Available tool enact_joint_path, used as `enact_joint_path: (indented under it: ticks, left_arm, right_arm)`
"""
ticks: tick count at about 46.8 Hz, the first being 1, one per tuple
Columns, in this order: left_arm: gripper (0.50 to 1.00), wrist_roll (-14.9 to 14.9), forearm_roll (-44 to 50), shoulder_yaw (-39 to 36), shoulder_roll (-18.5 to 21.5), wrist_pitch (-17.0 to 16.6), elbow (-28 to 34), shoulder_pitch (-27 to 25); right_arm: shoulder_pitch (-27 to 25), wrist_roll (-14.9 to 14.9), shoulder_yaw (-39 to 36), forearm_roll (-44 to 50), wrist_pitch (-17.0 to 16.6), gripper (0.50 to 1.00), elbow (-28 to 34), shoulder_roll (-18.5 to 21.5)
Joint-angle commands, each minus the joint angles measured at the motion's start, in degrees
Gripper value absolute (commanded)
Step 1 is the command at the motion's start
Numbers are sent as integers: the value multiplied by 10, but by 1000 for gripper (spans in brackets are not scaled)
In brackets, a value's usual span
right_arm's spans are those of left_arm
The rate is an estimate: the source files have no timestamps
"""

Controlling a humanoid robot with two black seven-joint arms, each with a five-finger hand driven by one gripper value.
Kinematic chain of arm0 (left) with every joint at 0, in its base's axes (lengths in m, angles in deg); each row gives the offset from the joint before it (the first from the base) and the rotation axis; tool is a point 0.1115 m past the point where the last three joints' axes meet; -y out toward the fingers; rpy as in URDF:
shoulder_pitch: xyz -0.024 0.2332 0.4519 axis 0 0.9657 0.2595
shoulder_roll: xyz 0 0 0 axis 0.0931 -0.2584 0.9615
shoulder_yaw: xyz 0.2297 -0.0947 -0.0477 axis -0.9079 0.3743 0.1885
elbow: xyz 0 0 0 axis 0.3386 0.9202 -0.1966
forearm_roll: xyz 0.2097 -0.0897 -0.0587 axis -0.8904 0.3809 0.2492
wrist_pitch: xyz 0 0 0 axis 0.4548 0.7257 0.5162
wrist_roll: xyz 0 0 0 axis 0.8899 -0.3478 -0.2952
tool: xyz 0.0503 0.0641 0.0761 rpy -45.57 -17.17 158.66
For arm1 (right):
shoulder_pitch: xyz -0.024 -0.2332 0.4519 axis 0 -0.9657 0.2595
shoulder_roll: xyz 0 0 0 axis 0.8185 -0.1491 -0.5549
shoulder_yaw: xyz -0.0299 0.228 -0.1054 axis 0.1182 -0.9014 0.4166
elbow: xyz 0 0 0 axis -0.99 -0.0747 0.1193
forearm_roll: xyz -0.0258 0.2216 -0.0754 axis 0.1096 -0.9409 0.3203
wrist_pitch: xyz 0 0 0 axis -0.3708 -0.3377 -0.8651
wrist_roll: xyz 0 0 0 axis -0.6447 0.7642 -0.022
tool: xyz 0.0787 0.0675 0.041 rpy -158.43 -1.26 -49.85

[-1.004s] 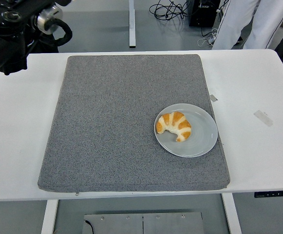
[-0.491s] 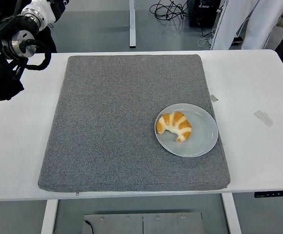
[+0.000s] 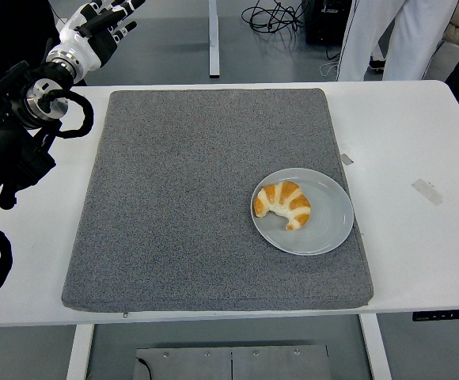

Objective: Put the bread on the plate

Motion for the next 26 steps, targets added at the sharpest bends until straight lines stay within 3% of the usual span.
enact_joint_path:
  ticks: [1,26]
  left_arm:
    - [974,0,0,7,-5,0,0,1]
    - [974,-5,0,4,-16,0,0,14]
  right_arm:
    - [-2,0,-1,0,-1,1000,-1,0]
    - [3,0,1,0,0,1000,0,0]
